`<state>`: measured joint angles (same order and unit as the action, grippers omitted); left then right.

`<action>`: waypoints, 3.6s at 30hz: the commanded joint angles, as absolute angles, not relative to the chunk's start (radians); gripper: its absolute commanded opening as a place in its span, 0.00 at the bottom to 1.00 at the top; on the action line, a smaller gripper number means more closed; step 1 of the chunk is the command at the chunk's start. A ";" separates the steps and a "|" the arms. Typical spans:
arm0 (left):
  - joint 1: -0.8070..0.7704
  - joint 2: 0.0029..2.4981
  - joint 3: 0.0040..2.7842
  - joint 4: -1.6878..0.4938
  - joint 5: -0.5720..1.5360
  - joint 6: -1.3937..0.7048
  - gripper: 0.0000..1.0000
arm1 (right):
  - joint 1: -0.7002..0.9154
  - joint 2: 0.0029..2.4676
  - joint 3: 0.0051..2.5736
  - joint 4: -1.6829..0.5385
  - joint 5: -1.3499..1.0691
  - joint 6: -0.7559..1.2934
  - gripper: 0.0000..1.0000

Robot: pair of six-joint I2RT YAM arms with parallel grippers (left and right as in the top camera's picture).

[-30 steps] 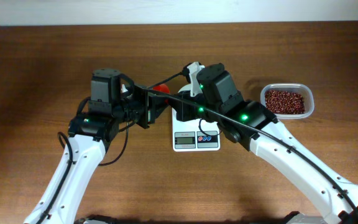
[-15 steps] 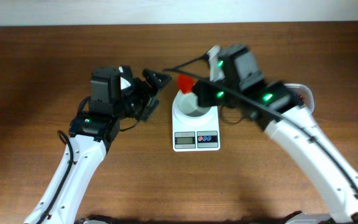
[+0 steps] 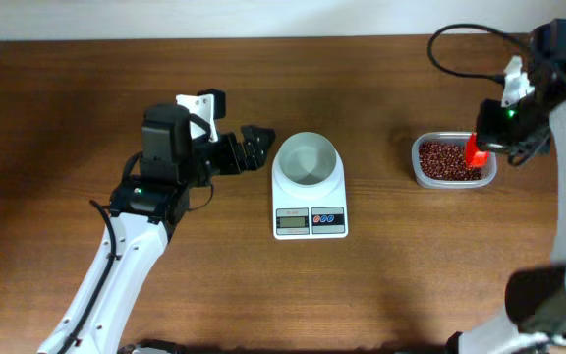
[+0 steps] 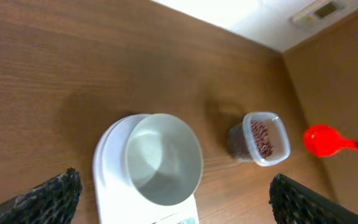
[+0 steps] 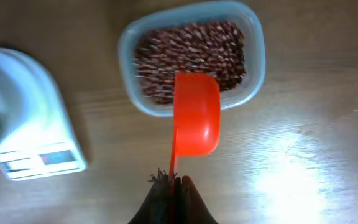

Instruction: Scoop item into bowl and weigh 50g on scale

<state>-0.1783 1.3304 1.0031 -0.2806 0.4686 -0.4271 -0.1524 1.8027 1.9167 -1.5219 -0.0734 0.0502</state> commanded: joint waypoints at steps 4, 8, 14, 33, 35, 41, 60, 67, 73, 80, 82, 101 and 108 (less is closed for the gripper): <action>-0.181 1.318 1.006 -0.316 0.421 -0.364 0.99 | -0.165 2.020 1.923 -1.441 -0.010 -0.057 0.04; -0.181 1.318 1.006 -0.316 0.421 -0.364 0.99 | -0.165 2.086 1.922 -1.404 -0.010 -0.073 0.04; -0.181 1.318 1.006 -0.328 0.421 -0.364 0.99 | -0.165 2.123 1.922 -1.366 -0.006 -0.075 0.05; -0.181 1.318 1.006 -0.351 0.363 -0.364 0.97 | -0.136 2.103 1.954 -1.439 -0.010 0.017 0.58; -0.181 1.318 1.006 -0.354 0.350 -0.364 0.96 | -0.136 2.103 1.954 -1.427 -0.010 0.016 0.50; -0.181 1.318 1.006 -0.354 0.342 -0.364 0.95 | -0.132 2.103 1.941 -1.404 -0.001 0.016 0.38; -0.181 1.318 1.006 -0.353 0.344 -0.365 0.99 | -0.125 2.103 1.879 -1.342 0.023 0.016 0.14; -0.181 1.319 1.007 -0.354 0.306 -0.342 0.12 | -0.125 2.103 1.879 -1.336 0.047 0.015 0.04; -0.211 1.320 1.219 -0.658 0.262 -0.202 0.00 | -0.125 2.103 1.879 -1.333 0.047 0.015 0.04; -0.505 1.441 1.212 -0.712 0.175 -0.154 0.00 | -0.125 2.103 1.879 -1.330 0.047 0.015 0.04; -0.580 1.492 1.212 -0.712 0.165 -0.101 0.00 | -0.125 2.103 1.879 -1.329 0.046 0.015 0.04; -0.818 1.853 1.212 -0.555 -0.182 0.153 0.00 | -0.125 2.103 1.879 -1.327 0.047 0.015 0.04; -0.818 1.883 1.210 -0.583 -0.184 0.156 0.00 | -0.125 2.103 1.879 -1.330 0.047 0.015 0.04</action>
